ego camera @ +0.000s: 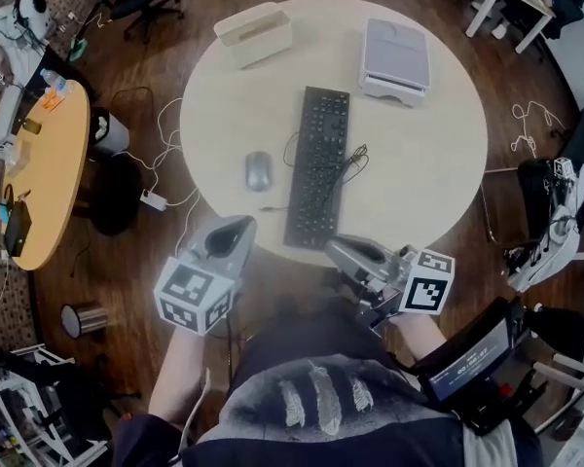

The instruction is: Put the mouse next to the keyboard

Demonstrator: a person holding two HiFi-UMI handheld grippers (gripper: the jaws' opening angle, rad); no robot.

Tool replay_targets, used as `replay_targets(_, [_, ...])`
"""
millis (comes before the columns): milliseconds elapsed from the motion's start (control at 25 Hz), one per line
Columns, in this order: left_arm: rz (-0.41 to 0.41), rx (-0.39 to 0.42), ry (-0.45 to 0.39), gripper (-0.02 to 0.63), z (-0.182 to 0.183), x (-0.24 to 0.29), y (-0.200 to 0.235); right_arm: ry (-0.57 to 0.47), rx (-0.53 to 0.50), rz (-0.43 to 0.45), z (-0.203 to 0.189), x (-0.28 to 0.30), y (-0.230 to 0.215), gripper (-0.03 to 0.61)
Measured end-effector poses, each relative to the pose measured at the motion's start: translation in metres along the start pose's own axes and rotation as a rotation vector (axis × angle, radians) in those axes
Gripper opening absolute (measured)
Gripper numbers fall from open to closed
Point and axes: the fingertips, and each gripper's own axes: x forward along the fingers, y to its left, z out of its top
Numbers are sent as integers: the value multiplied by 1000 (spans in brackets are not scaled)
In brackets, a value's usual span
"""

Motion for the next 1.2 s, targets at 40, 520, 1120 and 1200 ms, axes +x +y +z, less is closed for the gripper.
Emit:
replay_targets(40, [11, -2, 4, -2, 2, 3, 0, -1, 5, 7, 4, -4, -2, -2])
replay_targets(520, [133, -69, 142, -2, -15, 58, 42, -3, 38, 37, 45, -28, -37, -2])
replay_targets(1120, [142, -383, 272, 471, -82, 151, 129, 29, 35, -81, 52, 21, -49, -2])
replay_targets(1200, [155, -396, 296, 471, -90, 161, 137, 24, 31, -99, 54, 28, -51, -2])
